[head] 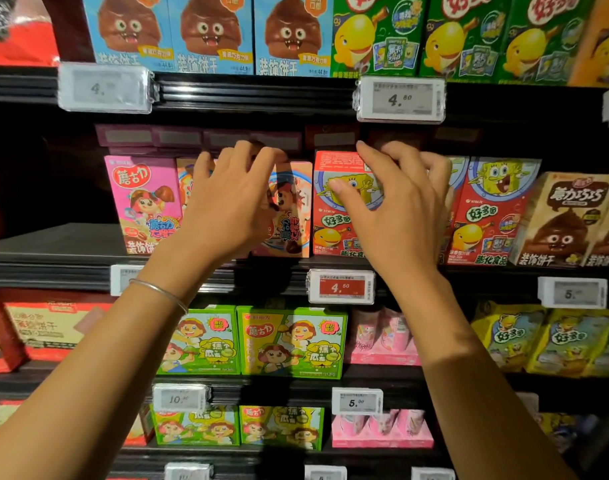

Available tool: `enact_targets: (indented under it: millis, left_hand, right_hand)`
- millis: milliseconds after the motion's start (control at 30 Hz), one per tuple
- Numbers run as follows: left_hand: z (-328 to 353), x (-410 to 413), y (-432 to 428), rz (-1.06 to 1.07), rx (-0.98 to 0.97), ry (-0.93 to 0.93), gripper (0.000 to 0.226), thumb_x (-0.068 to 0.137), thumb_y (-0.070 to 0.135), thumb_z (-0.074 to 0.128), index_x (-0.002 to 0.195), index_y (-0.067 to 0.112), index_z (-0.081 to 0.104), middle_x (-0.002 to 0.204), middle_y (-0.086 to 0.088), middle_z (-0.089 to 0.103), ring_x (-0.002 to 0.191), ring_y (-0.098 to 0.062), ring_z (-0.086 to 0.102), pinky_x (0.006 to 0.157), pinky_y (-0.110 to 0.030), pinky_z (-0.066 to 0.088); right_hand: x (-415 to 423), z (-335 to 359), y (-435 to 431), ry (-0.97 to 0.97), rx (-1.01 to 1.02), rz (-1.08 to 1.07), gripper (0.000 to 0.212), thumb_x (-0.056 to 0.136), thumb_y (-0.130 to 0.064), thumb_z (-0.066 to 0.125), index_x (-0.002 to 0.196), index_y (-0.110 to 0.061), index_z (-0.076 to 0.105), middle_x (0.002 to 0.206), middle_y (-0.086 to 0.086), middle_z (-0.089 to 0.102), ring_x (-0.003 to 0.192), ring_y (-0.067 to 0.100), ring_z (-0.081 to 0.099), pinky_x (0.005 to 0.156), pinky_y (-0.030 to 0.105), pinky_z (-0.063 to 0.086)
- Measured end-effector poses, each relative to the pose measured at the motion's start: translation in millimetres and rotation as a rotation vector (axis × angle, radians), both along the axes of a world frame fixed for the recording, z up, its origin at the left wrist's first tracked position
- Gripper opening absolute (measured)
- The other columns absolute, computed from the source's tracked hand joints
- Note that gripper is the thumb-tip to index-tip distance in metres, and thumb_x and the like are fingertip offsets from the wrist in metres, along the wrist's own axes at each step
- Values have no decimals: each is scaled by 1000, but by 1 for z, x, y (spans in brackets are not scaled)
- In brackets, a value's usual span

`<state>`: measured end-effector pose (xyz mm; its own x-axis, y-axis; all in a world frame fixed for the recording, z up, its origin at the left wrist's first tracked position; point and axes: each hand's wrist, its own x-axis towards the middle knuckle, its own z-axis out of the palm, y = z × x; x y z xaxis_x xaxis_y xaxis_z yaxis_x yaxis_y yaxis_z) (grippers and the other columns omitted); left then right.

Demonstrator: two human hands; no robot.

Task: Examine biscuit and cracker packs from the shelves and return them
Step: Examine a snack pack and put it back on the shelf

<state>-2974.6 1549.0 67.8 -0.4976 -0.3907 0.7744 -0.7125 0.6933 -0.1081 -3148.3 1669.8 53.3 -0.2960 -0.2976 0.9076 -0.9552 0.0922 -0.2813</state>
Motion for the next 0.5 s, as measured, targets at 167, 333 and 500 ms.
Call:
enact_targets:
  millis: [167,333,500]
  left_hand:
    - [-2,1,-3,-26,2,-8,75,82,40,79,145,23,41,135,-6,57,128,-33,48,112,-59,30]
    - [-4,-1,-5,8,0,-30,83,80,45,82,148,23,39,135,-9,55,129,-34,47,114,-61,28]
    - [-2,-4,-1,9,53,-7,79,83,54,76,146,21,42,131,-9,56,130,-34,46,118,-67,20]
  right_hand:
    - [1,-2,-9,-3,5,-45,42,96,-52,63,129,-25,58,126,-7,66,127,23,43,97,43,33]
    - [-6,-1,-13,-12,45,-102,40,101,-39,57,137,-22,58,134,-1,60,137,31,38,114,52,23]
    - [-7,0,-15,-52,63,-104,41,98,-43,59,127,-15,54,130,4,65,144,38,33,122,59,7]
